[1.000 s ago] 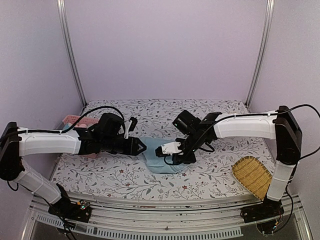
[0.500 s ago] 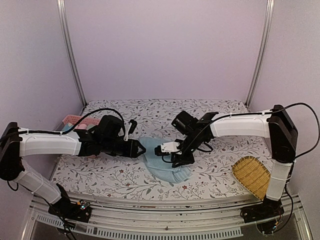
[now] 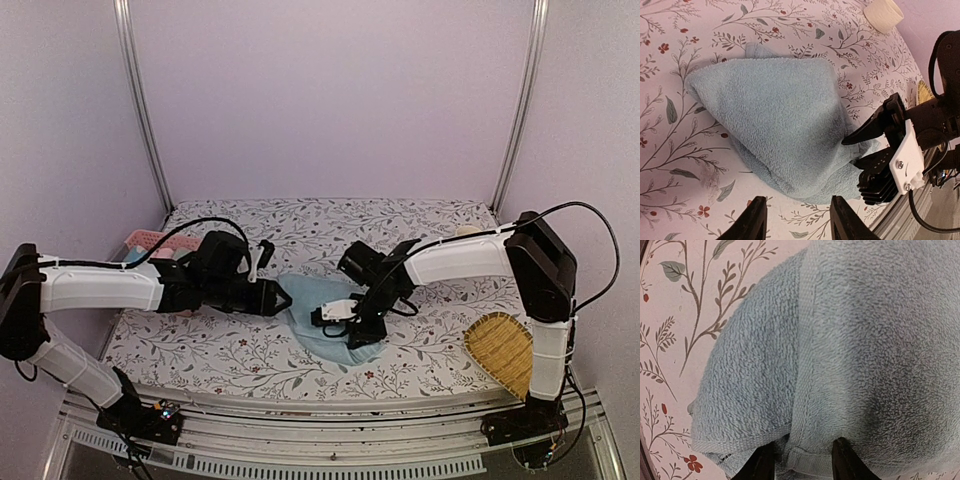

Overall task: Roll the towels
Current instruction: Pick up the towel from the center of the board.

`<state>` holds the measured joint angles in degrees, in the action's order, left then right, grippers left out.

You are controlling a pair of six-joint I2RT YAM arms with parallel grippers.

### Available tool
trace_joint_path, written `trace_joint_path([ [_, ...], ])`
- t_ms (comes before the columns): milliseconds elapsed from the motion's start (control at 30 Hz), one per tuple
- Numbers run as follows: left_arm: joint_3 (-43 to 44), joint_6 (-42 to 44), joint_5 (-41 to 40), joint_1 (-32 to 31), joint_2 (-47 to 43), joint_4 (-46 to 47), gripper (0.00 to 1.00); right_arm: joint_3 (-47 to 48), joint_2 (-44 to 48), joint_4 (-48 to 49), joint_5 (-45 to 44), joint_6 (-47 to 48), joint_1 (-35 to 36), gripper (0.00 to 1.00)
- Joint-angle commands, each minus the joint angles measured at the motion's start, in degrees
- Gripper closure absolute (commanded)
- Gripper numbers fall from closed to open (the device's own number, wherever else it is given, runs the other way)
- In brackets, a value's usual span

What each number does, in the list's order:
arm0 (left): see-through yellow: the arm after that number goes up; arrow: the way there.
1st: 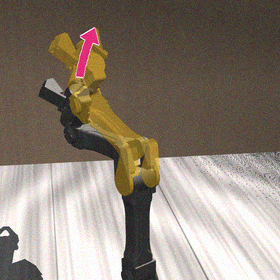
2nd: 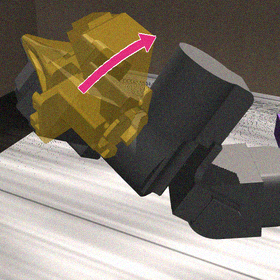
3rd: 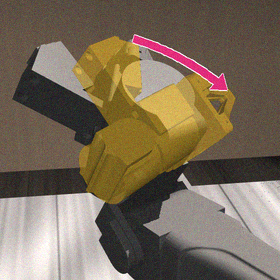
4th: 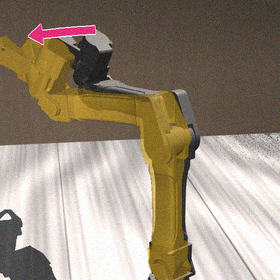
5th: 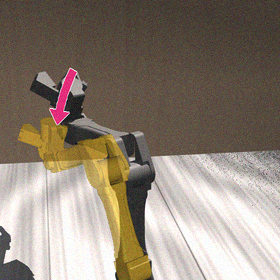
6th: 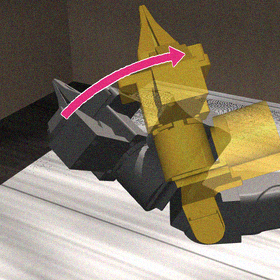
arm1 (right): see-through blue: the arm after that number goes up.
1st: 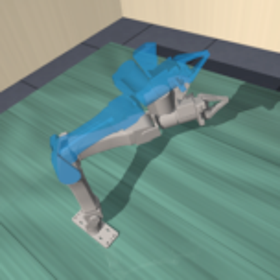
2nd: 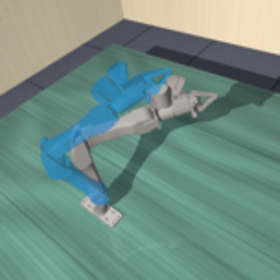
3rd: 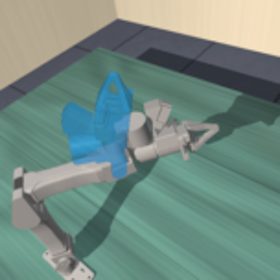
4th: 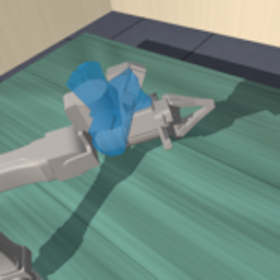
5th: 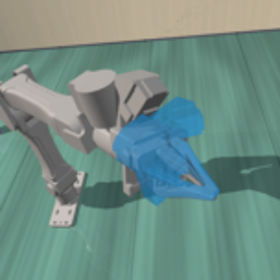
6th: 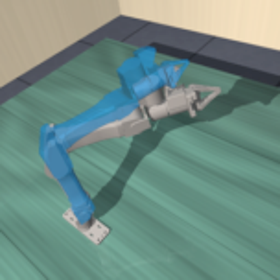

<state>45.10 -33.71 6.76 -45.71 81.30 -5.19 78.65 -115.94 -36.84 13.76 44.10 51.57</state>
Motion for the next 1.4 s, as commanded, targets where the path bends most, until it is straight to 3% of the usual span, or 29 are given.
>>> trace_joint_path([
  [0, 0.7, -0.1, -0.3, -0.9, 1.3, 0.3, 0.56, -0.5, -1.4, 0.4, -2.0, -0.9, -0.3, 0.62],
  [300, 0.9, -0.2, 0.0, -0.9, 1.8, 0.2, 0.55, 3.6, -0.7, -3.8, 5.0, -2.8, -3.0, 0.78],
  [567, 1.1, -0.3, 0.2, -0.9, 2.2, 0.1, 0.55, 4.8, -1.9, -5.2, 7.2, -3.9, -4.0, 0.68],
  [667, 1.1, -0.3, 0.2, -1.0, 2.2, 0.1, 0.55, 4.9, -2.2, -5.1, 7.1, -4.0, -4.0, 0.75],
  [800, 1.2, -0.2, 0.2, -1.0, 2.2, 0.1, 0.55, 5.5, -1.6, -5.1, 7.7, -3.9, -4.1, 0.95],
  [867, 1.4, -0.2, -0.2, -1.0, 2.2, -0.3, 0.55, 6.5, -0.6, -5.2, 6.8, -4.3, -4.1, 0.97],
  [933, 1.7, -0.2, -0.9, -1.0, 1.9, -0.8, 0.55, 10.1, 1.1, -7.7, 5.8, -4.7, -4.5, 0.97],
  [1067, 1.7, -0.3, -2.2, -1.0, 0.5, -0.9, 0.55, 27.5, 6.3, -15.2, 2.3, -5.0, -5.9, 0.97],
  [1167, 1.1, -0.7, -4.8, -1.0, -1.5, -0.7, 0.55, 39.1, 12.5, -14.0, 3.1, -5.7, -6.9, 0.98],
  [1367, -0.3, -1.3, -8.7, -1.0, -4.6, 0.5, 0.54, 43.9, 21.1, -6.4, -0.2, -8.0, -9.7, 0.98],
])
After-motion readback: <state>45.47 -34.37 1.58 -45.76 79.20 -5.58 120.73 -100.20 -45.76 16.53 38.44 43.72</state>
